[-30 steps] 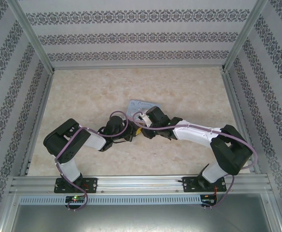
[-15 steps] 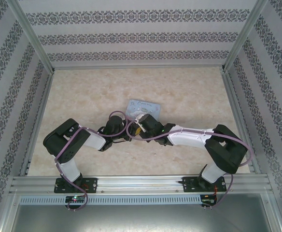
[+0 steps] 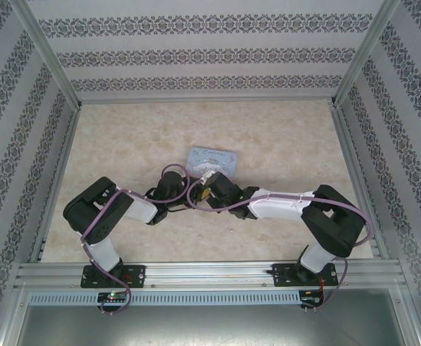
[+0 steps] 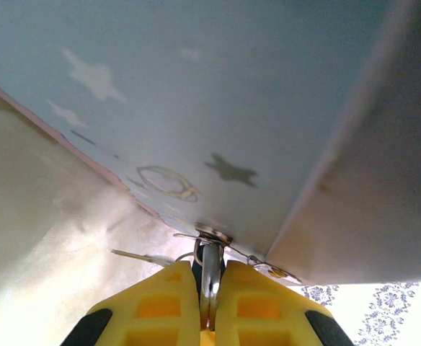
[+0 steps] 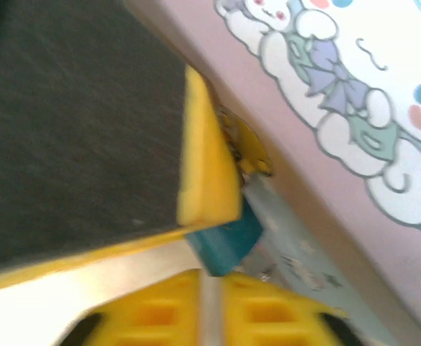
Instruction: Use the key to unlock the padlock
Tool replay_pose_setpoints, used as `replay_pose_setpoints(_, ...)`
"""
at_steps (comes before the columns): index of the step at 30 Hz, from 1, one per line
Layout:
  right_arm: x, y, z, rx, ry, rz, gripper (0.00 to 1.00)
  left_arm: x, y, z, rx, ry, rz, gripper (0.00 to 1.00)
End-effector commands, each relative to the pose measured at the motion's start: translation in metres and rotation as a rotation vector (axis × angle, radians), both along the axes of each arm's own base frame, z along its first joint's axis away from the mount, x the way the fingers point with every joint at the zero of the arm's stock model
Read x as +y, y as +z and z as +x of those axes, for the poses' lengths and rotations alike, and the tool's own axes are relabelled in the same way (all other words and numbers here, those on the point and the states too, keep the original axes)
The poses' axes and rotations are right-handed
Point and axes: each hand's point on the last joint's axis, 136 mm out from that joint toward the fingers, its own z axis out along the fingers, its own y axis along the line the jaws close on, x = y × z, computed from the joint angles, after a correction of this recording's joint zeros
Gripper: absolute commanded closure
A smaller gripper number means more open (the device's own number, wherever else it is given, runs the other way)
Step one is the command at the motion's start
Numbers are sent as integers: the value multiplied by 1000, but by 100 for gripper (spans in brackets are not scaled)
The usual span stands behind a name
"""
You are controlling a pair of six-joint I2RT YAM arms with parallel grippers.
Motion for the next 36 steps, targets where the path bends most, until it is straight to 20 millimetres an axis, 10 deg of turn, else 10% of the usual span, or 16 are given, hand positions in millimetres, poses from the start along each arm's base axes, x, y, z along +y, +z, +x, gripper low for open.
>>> replay_pose_setpoints(1,7,26,-4,54,-10,135,63,-9,19,-5,-66,-66,-35,100)
replay_pose_setpoints(11,-20,44,-29,229,-154,439,50,-5,-4,-10,-73,-121,99,99)
replay_pose_setpoints(20,-14,31,-42,357,-251,598,41,7,-8,-19,-93,-163,232,58)
replay_pose_setpoints(36,-14,29,10,381,-345,695,40,62,31,-29,-205,-132,511,23)
